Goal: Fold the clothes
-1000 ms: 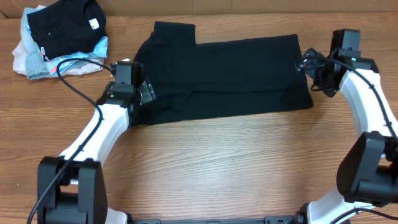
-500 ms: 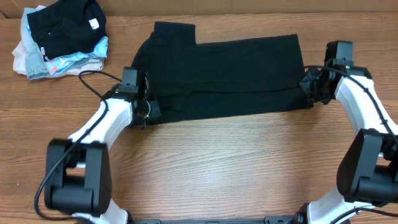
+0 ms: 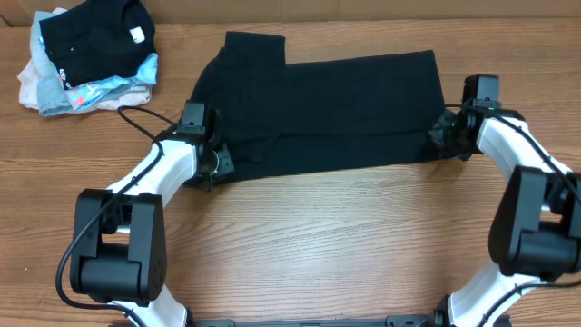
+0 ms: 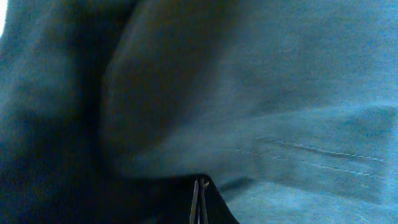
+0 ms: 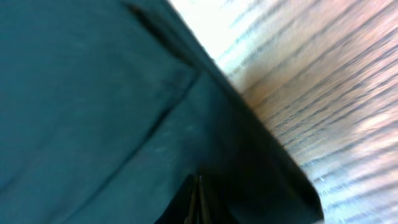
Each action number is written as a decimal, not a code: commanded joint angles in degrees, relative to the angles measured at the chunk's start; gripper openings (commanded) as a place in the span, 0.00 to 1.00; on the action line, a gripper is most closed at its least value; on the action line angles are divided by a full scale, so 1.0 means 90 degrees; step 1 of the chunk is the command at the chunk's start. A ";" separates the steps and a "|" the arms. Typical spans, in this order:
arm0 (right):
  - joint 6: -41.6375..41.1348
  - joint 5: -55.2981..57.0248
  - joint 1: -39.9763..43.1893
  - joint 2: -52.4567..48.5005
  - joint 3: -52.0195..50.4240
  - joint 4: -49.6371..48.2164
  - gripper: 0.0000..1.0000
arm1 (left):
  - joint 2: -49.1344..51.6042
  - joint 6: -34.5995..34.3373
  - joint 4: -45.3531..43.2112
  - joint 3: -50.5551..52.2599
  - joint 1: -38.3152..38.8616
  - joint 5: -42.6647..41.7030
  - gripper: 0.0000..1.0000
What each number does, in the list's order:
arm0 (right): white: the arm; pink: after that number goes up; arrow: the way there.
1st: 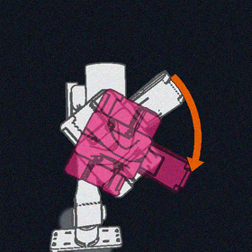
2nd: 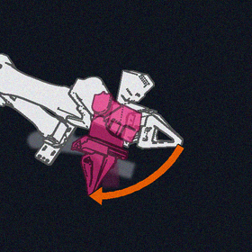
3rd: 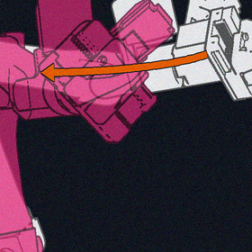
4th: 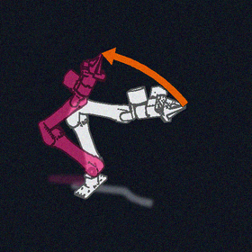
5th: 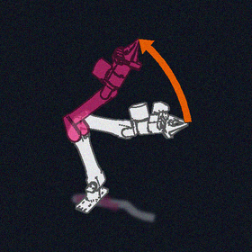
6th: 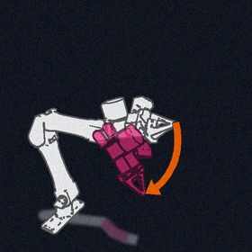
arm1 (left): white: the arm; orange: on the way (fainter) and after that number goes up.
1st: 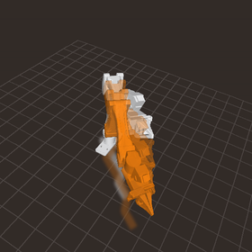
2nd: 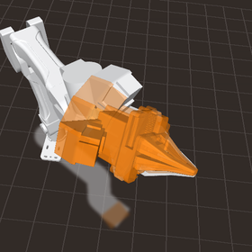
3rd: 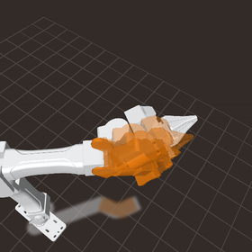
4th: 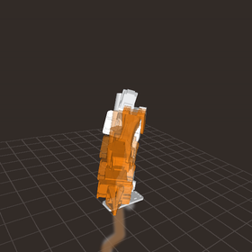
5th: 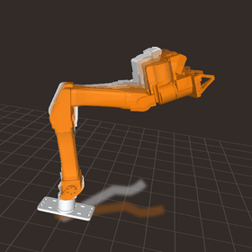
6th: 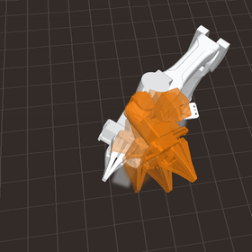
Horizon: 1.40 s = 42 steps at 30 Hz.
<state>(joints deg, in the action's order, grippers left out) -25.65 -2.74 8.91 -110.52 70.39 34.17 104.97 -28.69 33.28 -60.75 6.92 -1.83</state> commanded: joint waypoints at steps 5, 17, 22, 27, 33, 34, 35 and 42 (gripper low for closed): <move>-0.0129 0.0066 -0.0022 -0.0403 -0.0087 0.0126 0.04 | 0.0182 -0.1149 0.0814 0.0017 -0.0287 0.1248 0.04; -0.0515 0.0063 -0.0019 -0.0226 -0.0083 0.1248 0.04 | 0.0058 -0.1447 0.1698 0.0017 -0.0362 0.1219 0.04; -0.0656 0.0177 -0.0019 0.0233 -0.0083 0.1751 0.04 | -0.0393 -0.1564 0.2135 0.0017 -0.0350 0.1200 0.04; -0.0869 0.0590 -0.0019 0.0894 -0.0083 0.2472 0.04 | -0.1256 -0.1581 0.2642 0.0017 -0.0350 0.1205 0.04; -0.0869 0.0631 -0.0019 0.1778 -0.0078 0.2909 0.04 | -0.2518 -0.1574 0.2820 0.0017 -0.0350 0.1214 0.04; -0.0862 0.0629 -0.0019 0.1904 -0.0068 0.2897 0.04 | -0.2708 -0.1540 0.2759 0.0017 -0.0350 0.1234 0.04; -0.0804 0.0610 -0.0019 0.2011 -0.0061 0.2858 0.04 | -0.2888 -0.1302 0.2601 0.0017 -0.0350 0.1226 0.04; -0.0379 -0.0170 -0.0032 0.2016 -0.0070 0.2038 0.20 | -0.2875 -0.0066 0.1596 0.0017 -0.0350 0.0695 0.04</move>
<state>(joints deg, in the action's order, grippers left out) -31.20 -0.58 8.84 -91.96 69.73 54.02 77.36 -34.96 48.95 -60.73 4.34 7.42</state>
